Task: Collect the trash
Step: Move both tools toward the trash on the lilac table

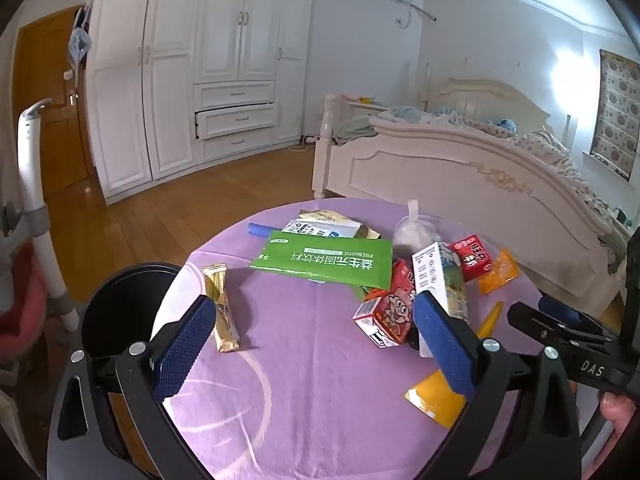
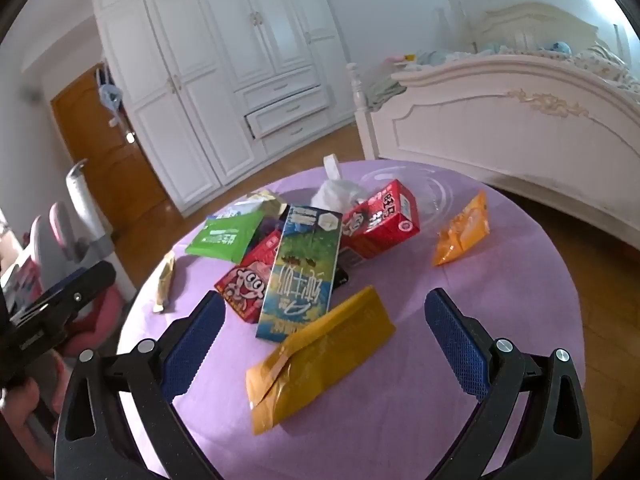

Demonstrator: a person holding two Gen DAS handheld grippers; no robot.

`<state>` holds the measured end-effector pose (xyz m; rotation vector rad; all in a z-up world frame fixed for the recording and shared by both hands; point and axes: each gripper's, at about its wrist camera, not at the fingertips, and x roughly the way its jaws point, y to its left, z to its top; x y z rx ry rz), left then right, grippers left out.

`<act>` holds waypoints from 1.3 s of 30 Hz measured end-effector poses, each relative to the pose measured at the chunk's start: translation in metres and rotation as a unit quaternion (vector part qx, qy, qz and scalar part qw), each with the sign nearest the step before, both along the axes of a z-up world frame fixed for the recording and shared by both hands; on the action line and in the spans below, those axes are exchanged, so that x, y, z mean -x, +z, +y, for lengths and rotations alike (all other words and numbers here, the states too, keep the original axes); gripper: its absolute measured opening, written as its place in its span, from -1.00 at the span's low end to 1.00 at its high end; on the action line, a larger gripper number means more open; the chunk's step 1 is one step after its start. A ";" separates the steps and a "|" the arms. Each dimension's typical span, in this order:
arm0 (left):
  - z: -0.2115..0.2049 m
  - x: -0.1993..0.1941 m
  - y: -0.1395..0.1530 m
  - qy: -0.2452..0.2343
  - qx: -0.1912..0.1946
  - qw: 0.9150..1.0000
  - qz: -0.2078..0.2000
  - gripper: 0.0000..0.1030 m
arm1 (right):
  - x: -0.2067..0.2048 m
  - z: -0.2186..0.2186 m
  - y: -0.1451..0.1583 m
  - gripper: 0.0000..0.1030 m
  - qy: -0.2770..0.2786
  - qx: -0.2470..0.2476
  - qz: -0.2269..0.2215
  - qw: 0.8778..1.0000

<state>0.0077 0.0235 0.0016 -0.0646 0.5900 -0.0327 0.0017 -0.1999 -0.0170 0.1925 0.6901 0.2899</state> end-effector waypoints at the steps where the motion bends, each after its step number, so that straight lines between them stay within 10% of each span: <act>1: 0.000 -0.003 -0.001 0.000 -0.001 1.000 0.002 0.90 | -0.002 0.001 0.000 0.92 0.001 0.002 0.000 1.000; 39: -0.001 -0.032 -0.018 0.004 0.002 0.999 0.039 0.90 | -0.030 0.001 -0.004 0.92 0.002 0.004 -0.001 1.000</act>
